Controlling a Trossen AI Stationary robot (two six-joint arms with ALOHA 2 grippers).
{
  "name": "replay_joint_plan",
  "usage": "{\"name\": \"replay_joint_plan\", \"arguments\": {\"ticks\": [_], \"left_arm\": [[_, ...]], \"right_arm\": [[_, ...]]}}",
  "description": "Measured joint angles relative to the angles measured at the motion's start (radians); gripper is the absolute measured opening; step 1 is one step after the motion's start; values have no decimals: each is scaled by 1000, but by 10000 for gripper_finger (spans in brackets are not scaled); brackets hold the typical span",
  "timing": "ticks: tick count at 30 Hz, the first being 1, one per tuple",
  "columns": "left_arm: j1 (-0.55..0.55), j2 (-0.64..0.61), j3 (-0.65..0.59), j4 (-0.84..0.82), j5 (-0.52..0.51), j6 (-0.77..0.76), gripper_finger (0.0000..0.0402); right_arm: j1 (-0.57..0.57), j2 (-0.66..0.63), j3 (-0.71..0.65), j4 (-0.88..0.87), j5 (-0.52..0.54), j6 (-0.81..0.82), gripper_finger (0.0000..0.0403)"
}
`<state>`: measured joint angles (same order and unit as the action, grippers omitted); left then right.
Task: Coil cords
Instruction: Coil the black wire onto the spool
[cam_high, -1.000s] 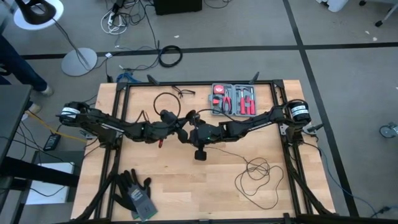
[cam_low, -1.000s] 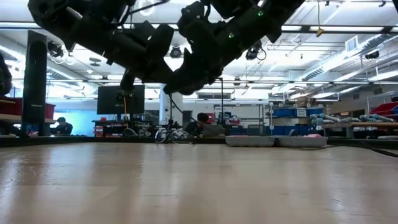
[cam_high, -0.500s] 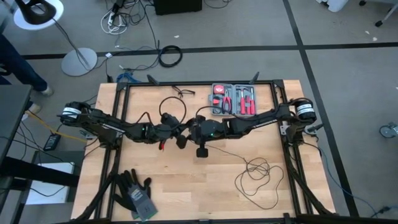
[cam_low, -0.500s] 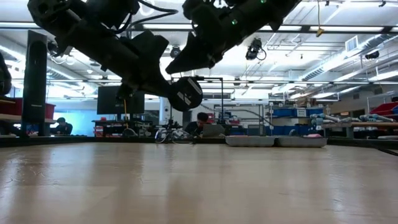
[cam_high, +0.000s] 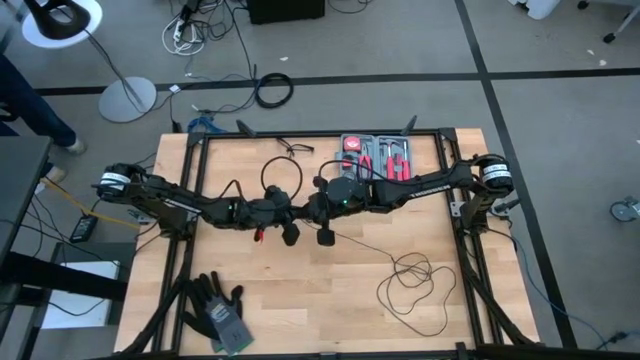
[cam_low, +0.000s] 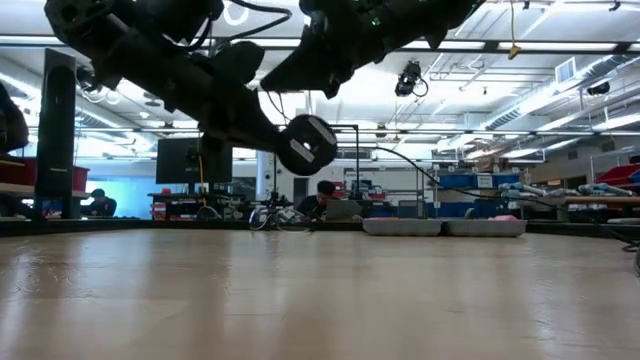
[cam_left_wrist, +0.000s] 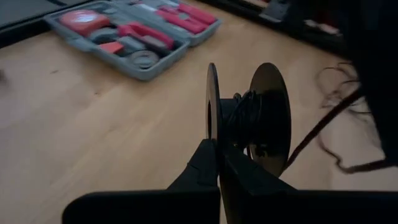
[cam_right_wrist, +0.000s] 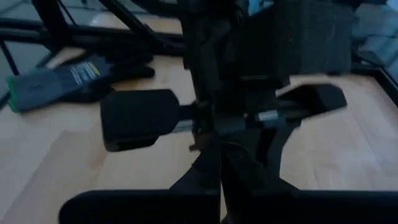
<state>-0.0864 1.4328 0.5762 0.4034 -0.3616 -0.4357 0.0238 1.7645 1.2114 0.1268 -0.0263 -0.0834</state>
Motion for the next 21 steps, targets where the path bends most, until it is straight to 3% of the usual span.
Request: {"name": "replay_joint_plan", "arguments": {"ticks": [5, 10, 16, 21], "left_arm": [[0, 0, 0, 33, 59, 18, 0], [0, -1, 0, -1, 61, 17, 0], [0, -1, 0, 55, 61, 19, 0], [0, -1, 0, 52, 76, 36, 0]], "right_arm": [[-1, 0, 0, 18, -2, -12, 0], [-2, 0, -1, -10, 77, -17, 0], [-3, 0, -7, 53, 38, -15, 0], [-1, -1, -10, -27, 99, -15, 0]]}}
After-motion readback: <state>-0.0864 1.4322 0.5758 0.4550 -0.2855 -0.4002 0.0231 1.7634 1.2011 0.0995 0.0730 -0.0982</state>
